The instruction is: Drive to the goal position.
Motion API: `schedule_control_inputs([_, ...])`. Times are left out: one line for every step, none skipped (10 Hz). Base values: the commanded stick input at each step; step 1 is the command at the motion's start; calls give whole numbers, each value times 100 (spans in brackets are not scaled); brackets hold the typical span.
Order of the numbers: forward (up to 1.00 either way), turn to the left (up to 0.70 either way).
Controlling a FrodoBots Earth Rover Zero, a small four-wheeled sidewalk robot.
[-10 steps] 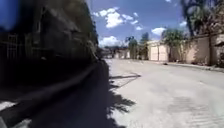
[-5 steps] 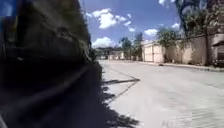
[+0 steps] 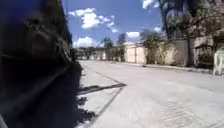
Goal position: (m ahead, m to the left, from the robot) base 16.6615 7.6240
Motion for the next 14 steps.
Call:
schedule_control_inputs([100, 5])
schedule_control_inputs([100, 0])
schedule_control_inputs([100, 0])
schedule_control_inputs([100, 0])
schedule_control_inputs([100, 0])
schedule_control_inputs([100, 0])
schedule_control_inputs([100, 0])
schedule_control_inputs([100, 0])
schedule_control_inputs([100, 0])
schedule_control_inputs([100, 0])
schedule_control_inputs([100, 0])
schedule_control_inputs([100, 0])
schedule_control_inputs([100, 0])
schedule_control_inputs([100, 0])
